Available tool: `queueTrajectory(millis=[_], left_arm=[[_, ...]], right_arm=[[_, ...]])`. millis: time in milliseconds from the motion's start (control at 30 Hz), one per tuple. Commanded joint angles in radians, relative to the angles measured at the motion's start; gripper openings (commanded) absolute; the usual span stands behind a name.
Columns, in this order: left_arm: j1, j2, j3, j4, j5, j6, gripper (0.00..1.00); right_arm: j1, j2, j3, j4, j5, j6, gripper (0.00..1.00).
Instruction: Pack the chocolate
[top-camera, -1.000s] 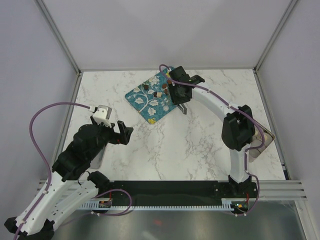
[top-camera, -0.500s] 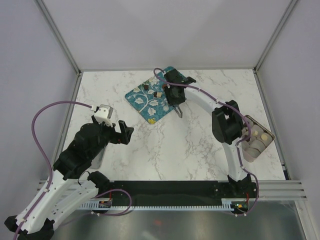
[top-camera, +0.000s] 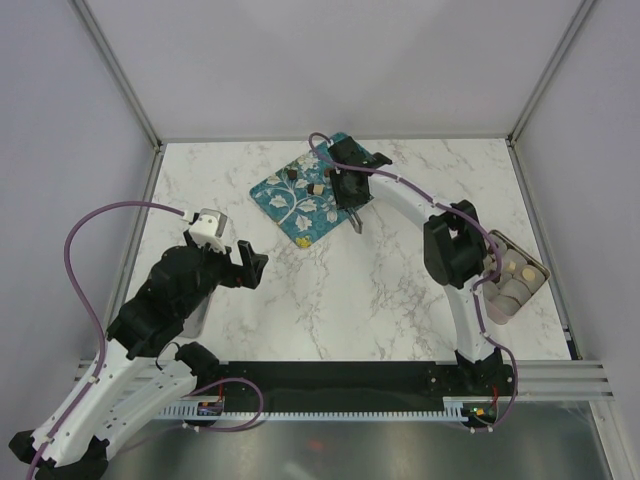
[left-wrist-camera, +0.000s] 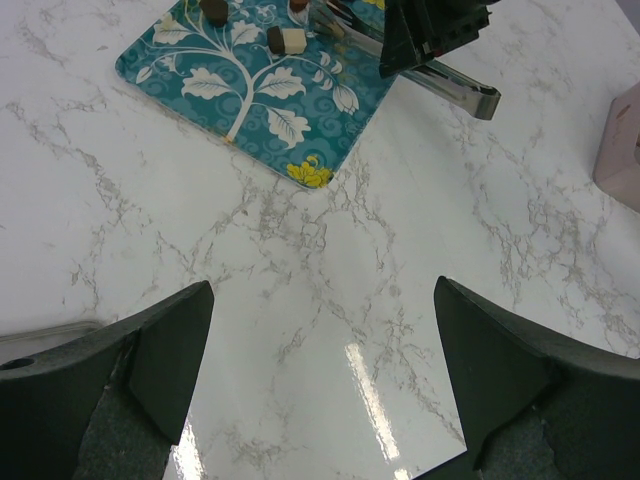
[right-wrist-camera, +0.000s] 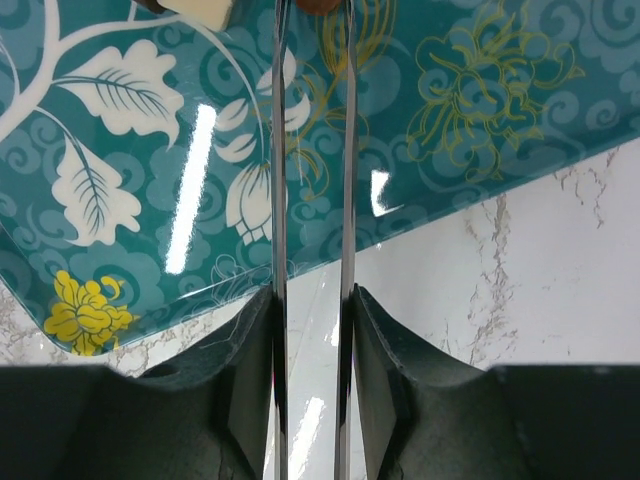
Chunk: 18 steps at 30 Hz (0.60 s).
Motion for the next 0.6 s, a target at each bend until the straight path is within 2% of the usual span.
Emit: queueTrajectory(millis=[0,233,367,567], left_arm=[[-0.002,0.002,0.005,0.019,-0.027,0.005,1.00],[-0.002,-0.001,0.005,0.020,-0.012,0.002,1.00],[-0.002,0.000,0.005,0.017,0.001,0.001,1.00],[-0.002,0.006,0.005,0.020,0.040,-0.002,1.00]], right_arm=[[-0.002,-0.103,-0.028,0.001,0.052,0.084,0.40],[-0.002,-0.270,-0.189,-0.030,0.115,0.195,0.37],[-0.007,-0.356,-0.253,-0.116,0.204,0.290,0.37],[-0.037,-0.543,-0.434,-0.220,0.302,0.439,0.37]])
